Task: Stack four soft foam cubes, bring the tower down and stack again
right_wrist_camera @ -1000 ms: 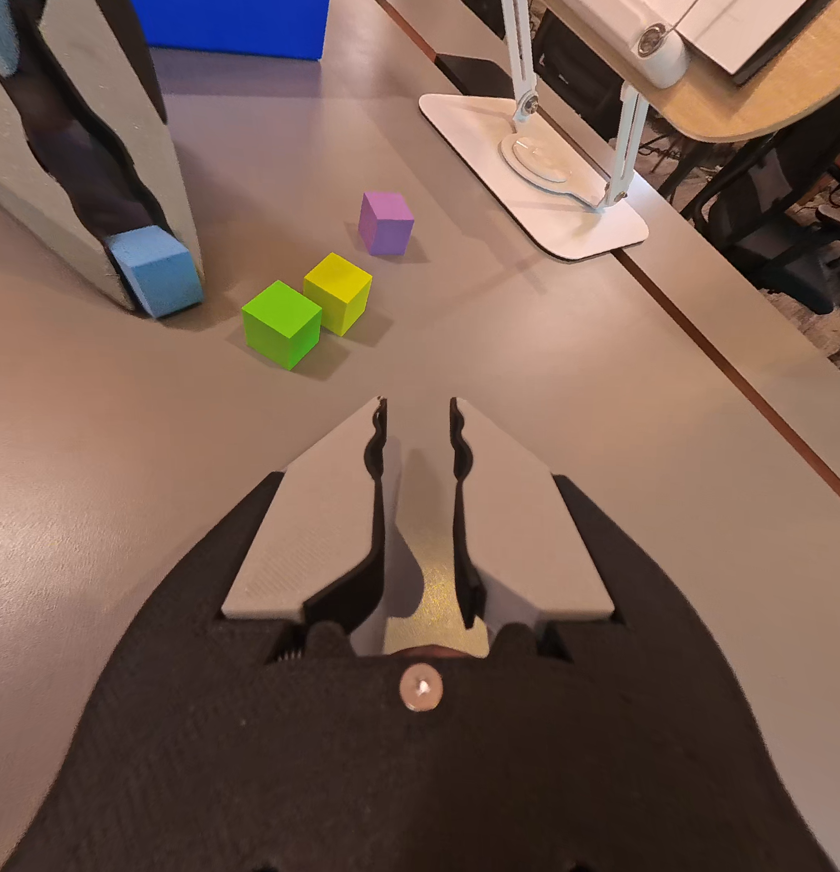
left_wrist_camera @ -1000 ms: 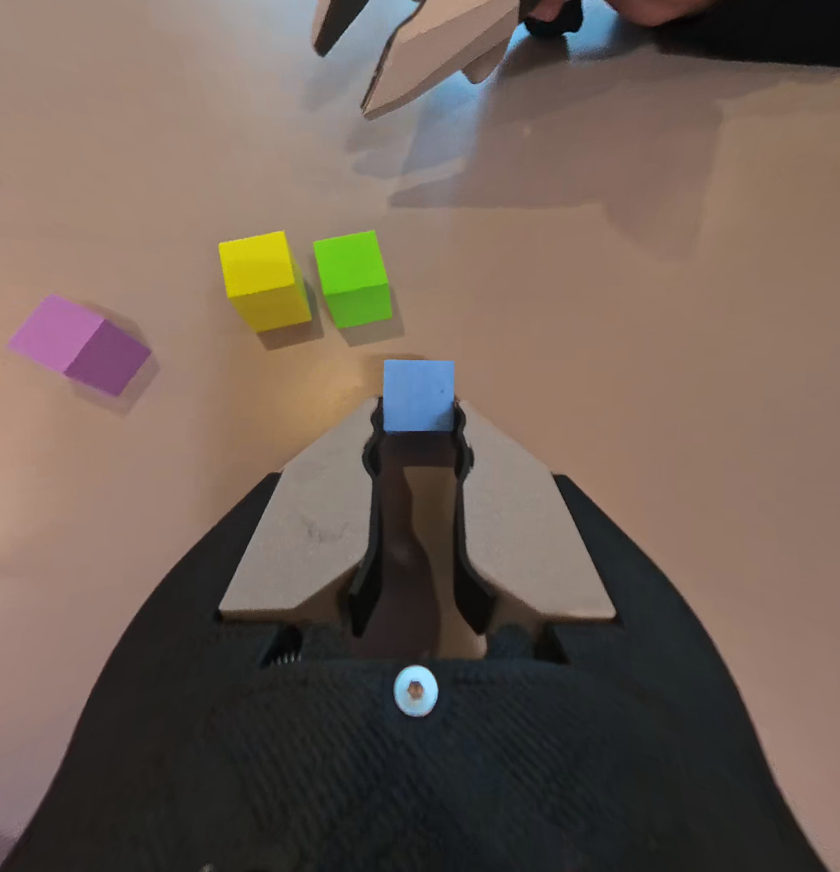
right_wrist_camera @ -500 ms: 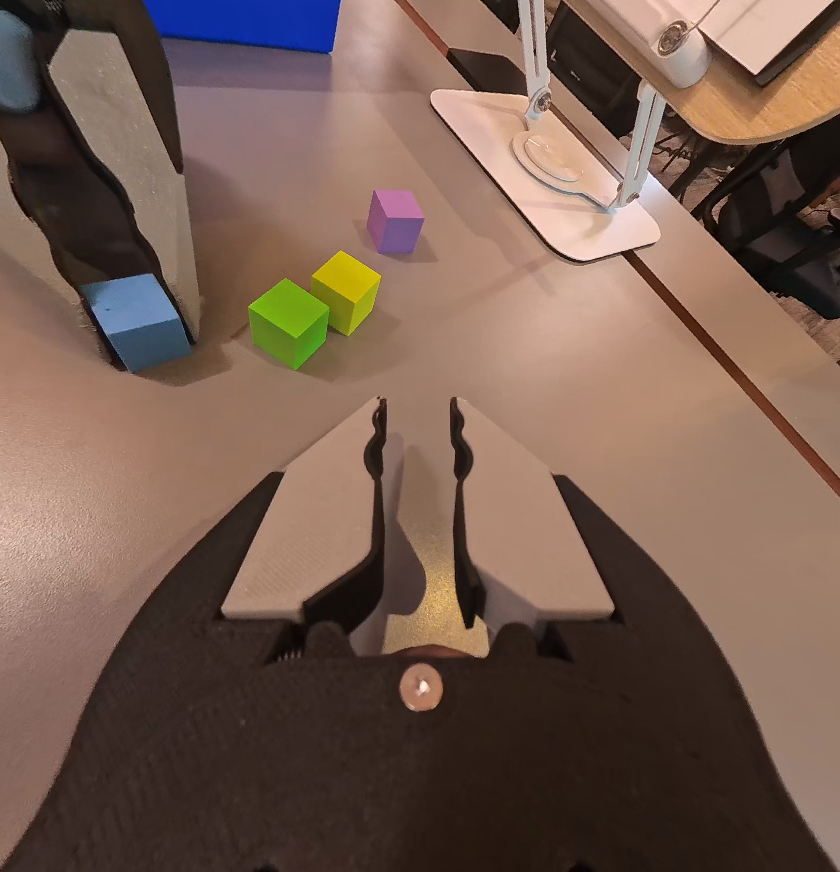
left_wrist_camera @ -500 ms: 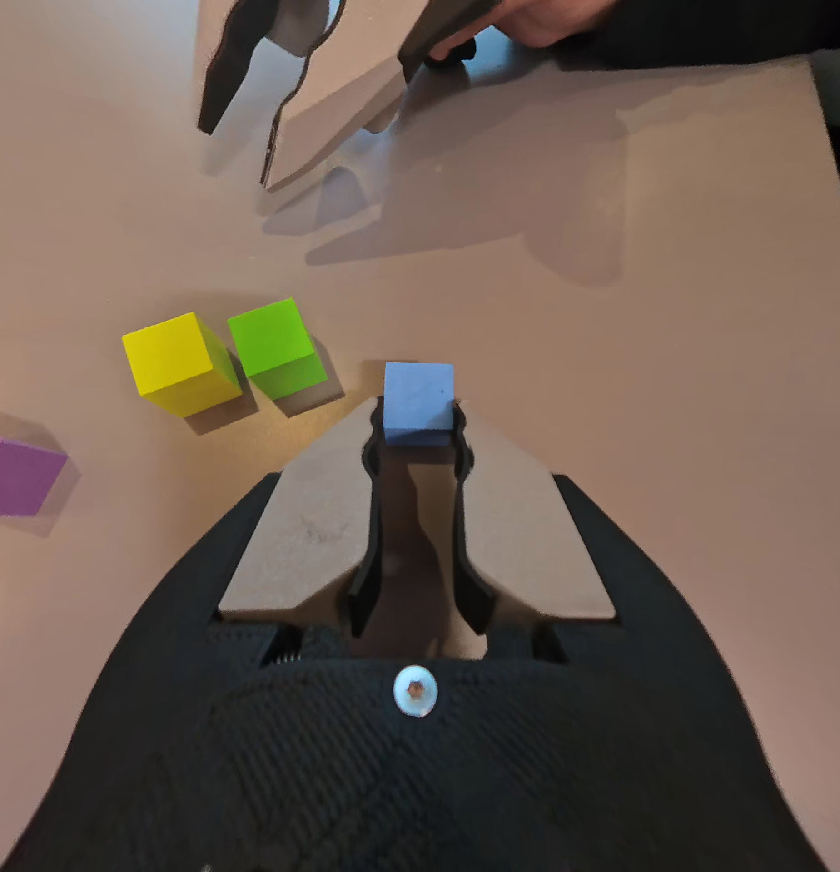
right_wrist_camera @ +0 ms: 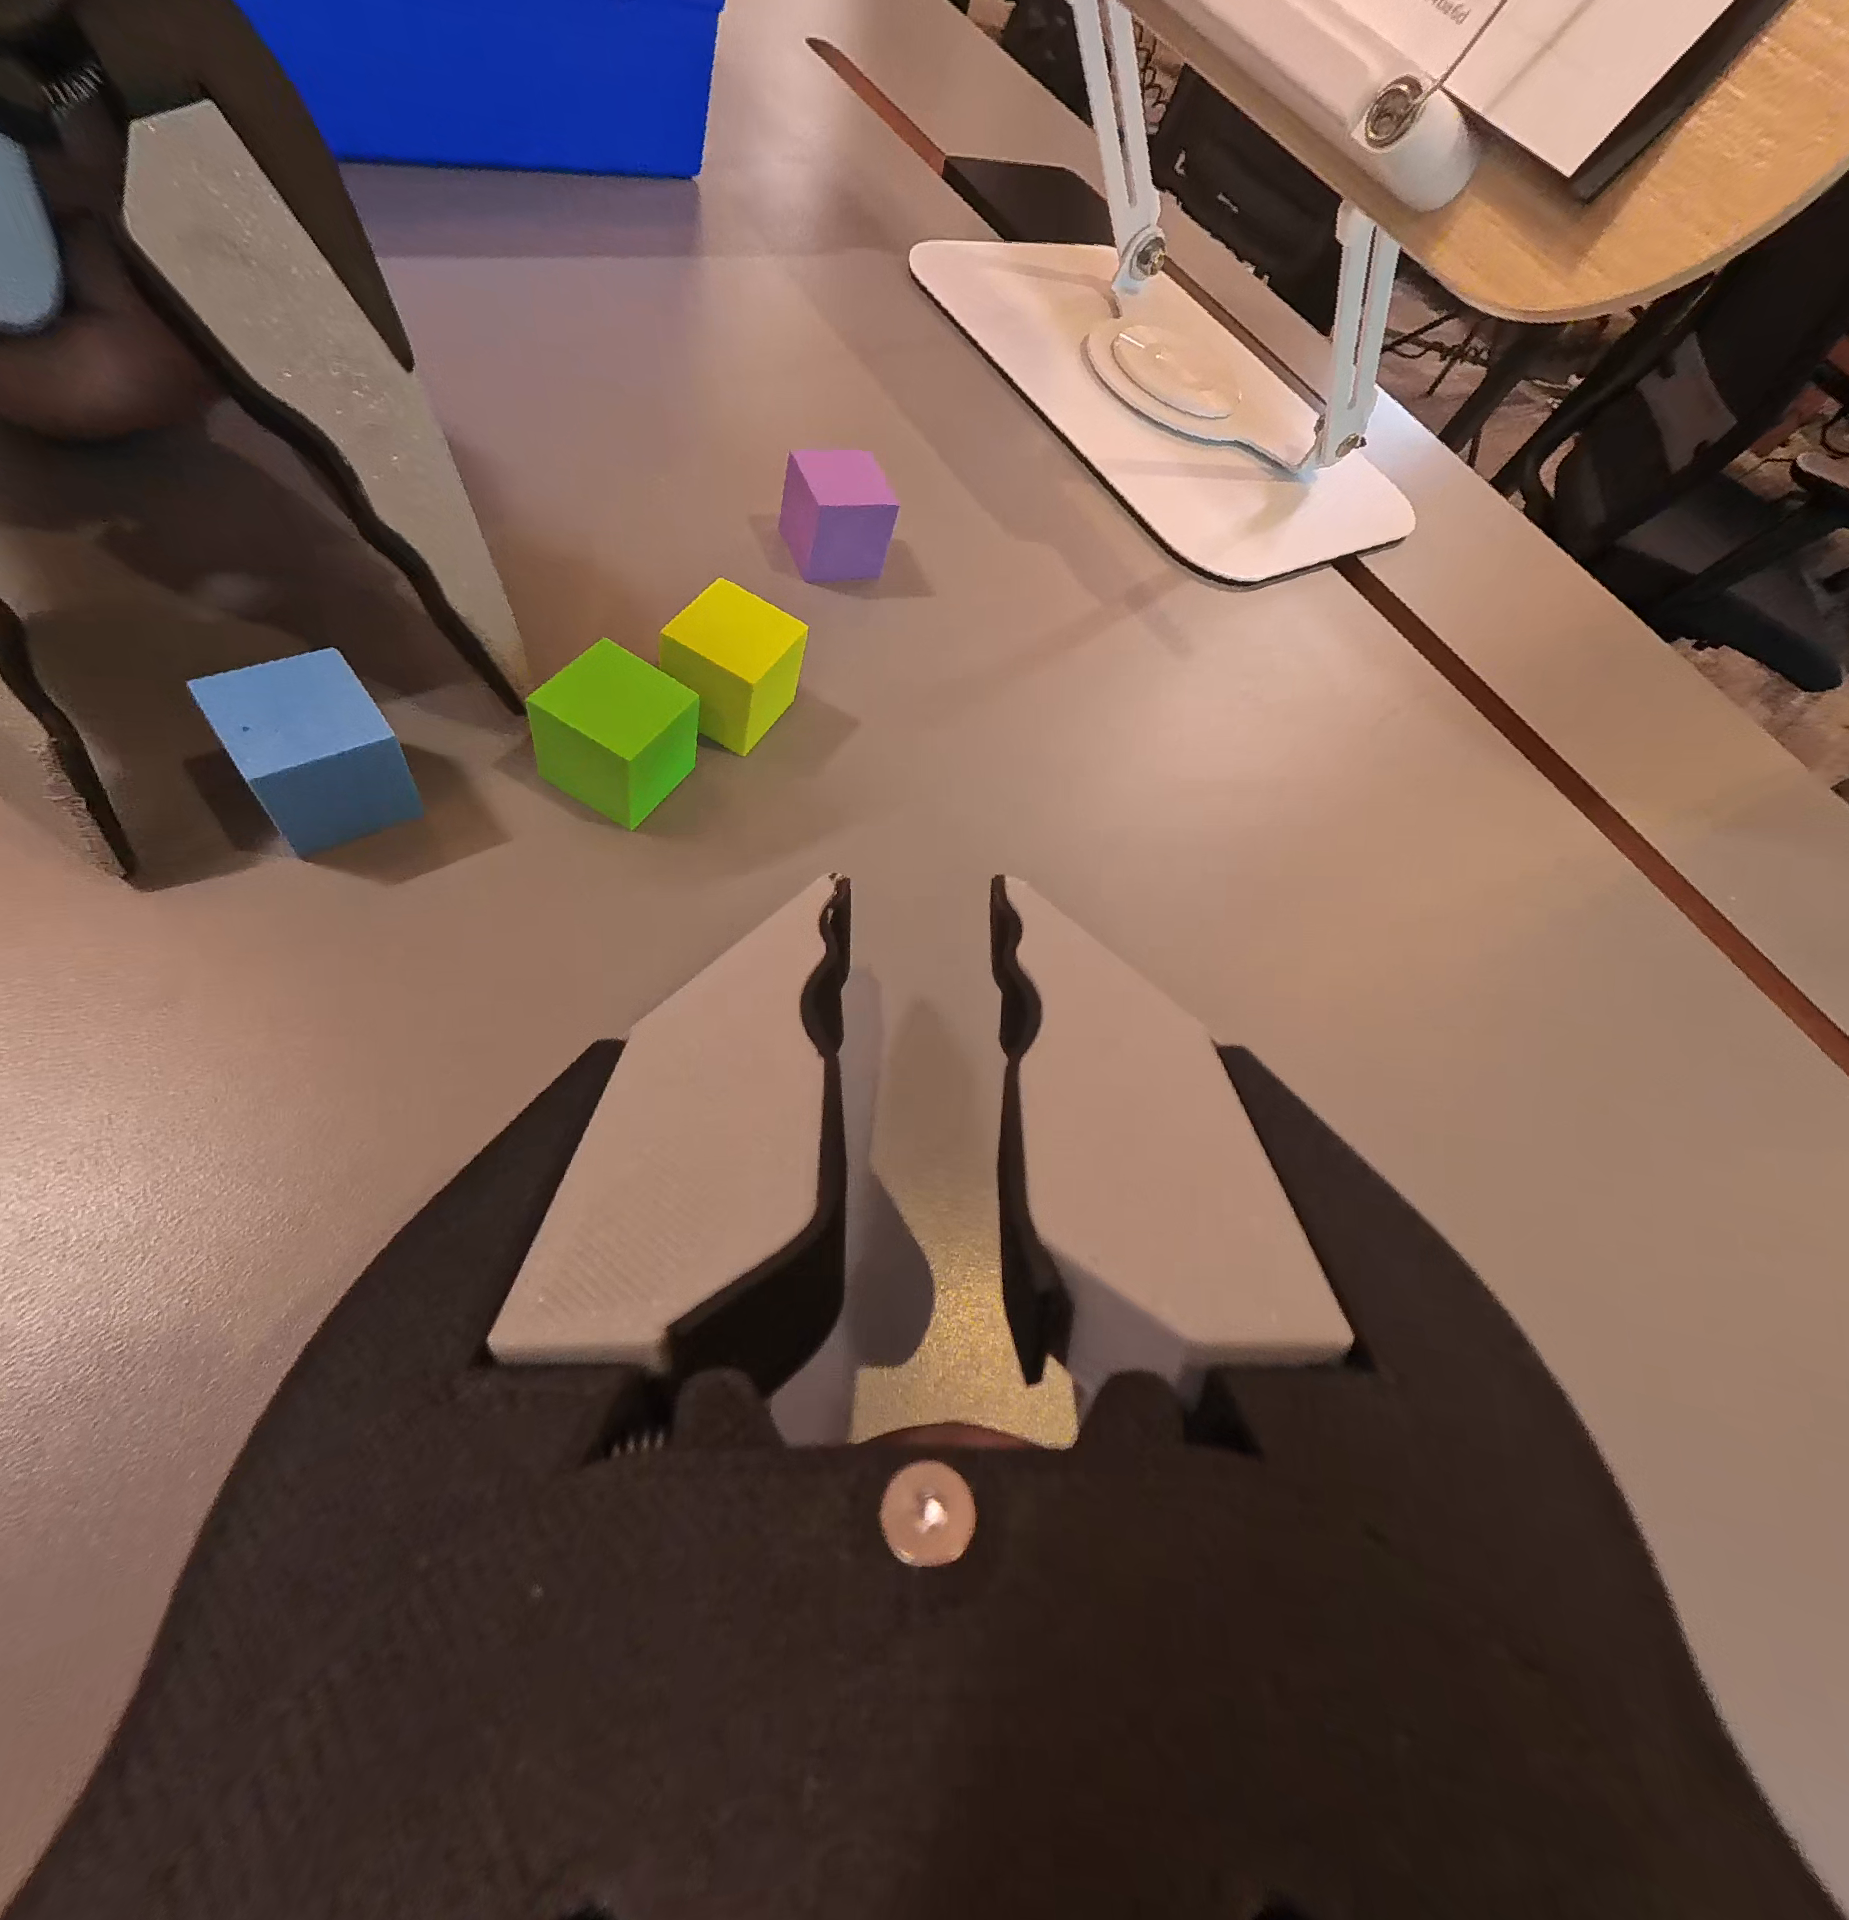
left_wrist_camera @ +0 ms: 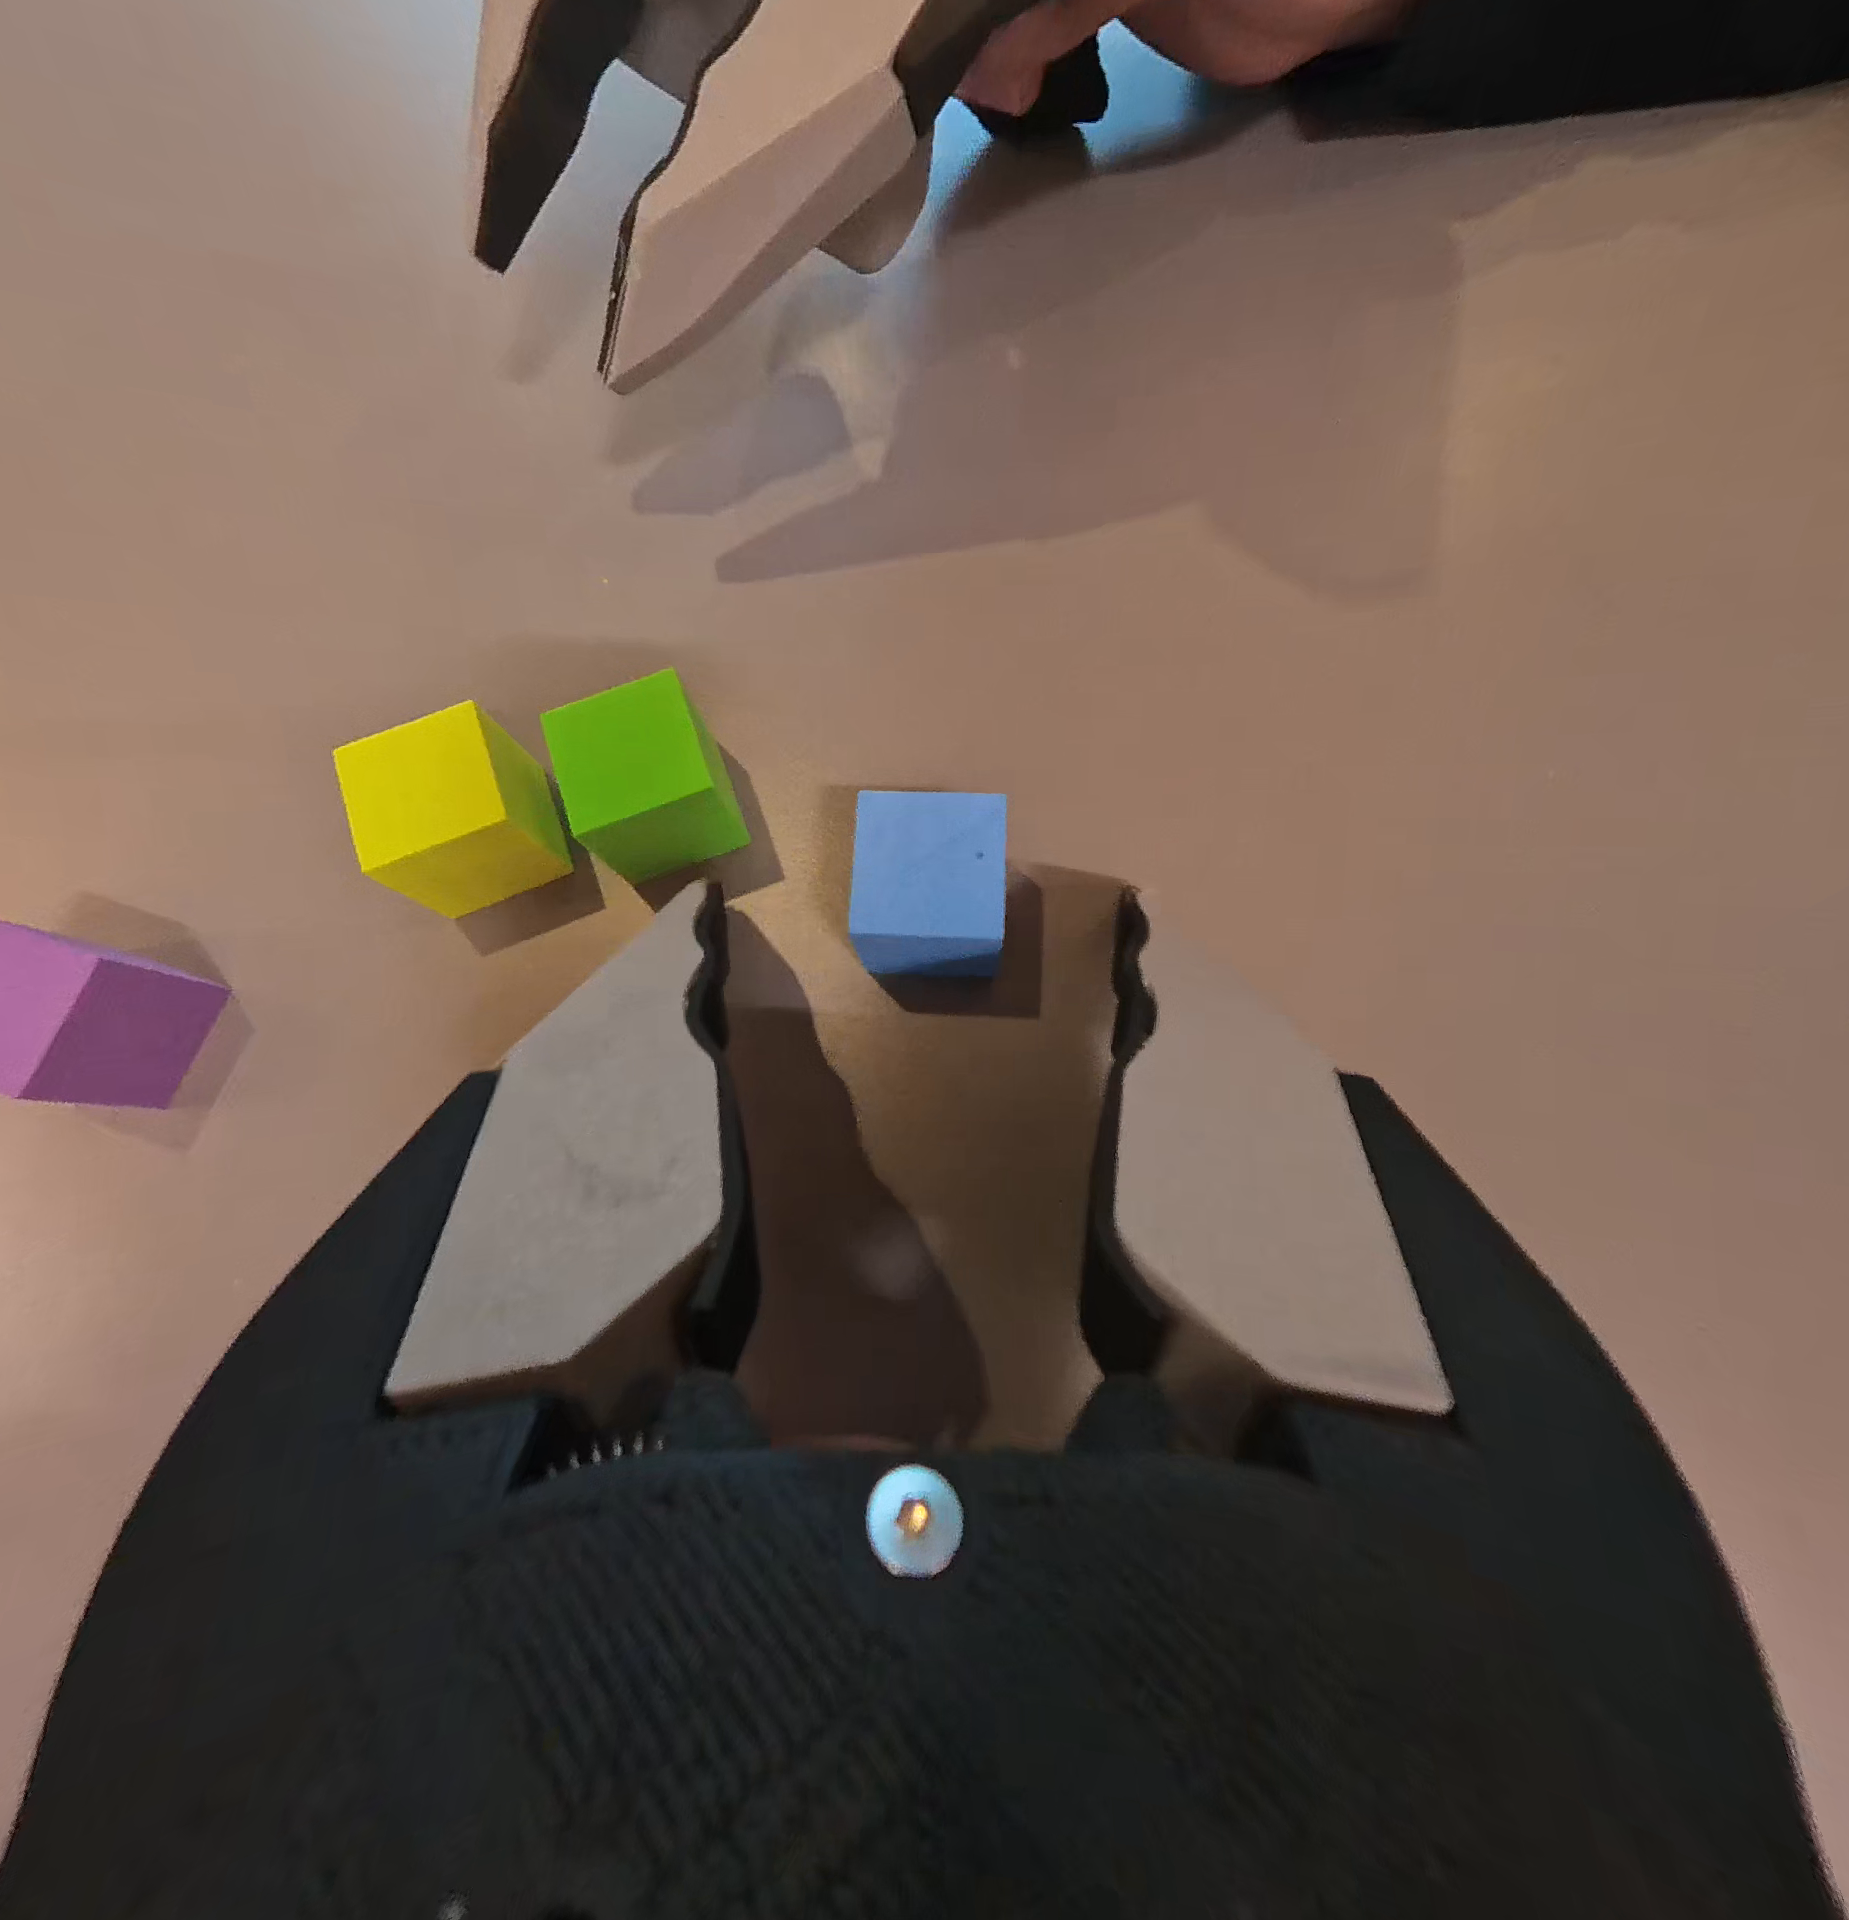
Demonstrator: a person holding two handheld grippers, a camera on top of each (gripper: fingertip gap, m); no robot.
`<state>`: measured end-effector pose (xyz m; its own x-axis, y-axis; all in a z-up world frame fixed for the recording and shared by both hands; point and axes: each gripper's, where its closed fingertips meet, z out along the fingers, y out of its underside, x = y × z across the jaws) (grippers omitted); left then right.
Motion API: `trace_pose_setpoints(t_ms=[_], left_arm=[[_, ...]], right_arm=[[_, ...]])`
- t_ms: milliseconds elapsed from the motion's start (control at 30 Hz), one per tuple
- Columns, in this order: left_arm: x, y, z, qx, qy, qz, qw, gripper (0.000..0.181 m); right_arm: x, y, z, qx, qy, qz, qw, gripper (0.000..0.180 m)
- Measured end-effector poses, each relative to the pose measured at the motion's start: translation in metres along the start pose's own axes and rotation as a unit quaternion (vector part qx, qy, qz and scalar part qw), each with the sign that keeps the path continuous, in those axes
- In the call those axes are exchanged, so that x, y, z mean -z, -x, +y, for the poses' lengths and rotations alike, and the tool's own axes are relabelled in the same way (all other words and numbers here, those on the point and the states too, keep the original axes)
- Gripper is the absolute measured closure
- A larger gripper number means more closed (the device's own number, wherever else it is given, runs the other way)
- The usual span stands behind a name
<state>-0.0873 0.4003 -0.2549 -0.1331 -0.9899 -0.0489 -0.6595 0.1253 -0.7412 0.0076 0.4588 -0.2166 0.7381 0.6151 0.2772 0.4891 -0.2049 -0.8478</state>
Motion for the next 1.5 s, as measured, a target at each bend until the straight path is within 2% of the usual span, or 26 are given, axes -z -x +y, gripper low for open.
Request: trace_pose_setpoints(t_ms=[400, 567, 733, 867, 967, 1133, 1500], left_arm=[[0.009, -0.005, -0.004, -0.054, -0.024, -0.046, 0.997, 0.106], [0.038, -0.003, -0.030, -0.034, -0.146, -0.053, 0.987, 0.122], [0.053, 0.018, -0.040, -0.003, -0.202, -0.093, 0.975, 0.122], [0.066, 0.027, -0.050, -0.023, -0.248, -0.148, 0.957, 0.144], [0.068, 0.036, -0.049, -0.011, -0.247, -0.172, 0.953, 0.143], [0.063, 0.042, -0.042, 0.019, -0.224, -0.166, 0.960, 0.131], [0.053, 0.043, -0.038, 0.007, -0.189, -0.179, 0.965, 0.129]], right_arm=[[0.000, -0.001, -0.002, 0.001, -0.005, 0.006, 1.000, 0.154], [0.004, -0.002, -0.007, -0.006, -0.021, 0.013, 1.000, 0.153], [0.010, -0.010, -0.013, -0.030, -0.045, 0.025, 0.998, 0.146], [0.010, -0.013, -0.013, -0.049, -0.051, 0.022, 0.997, 0.142], [0.010, -0.013, -0.014, -0.060, -0.055, 0.019, 0.997, 0.138], [0.007, -0.010, -0.014, -0.074, -0.053, 0.000, 0.996, 0.133], [0.004, -0.003, -0.013, -0.079, -0.041, -0.017, 0.996, 0.130]])
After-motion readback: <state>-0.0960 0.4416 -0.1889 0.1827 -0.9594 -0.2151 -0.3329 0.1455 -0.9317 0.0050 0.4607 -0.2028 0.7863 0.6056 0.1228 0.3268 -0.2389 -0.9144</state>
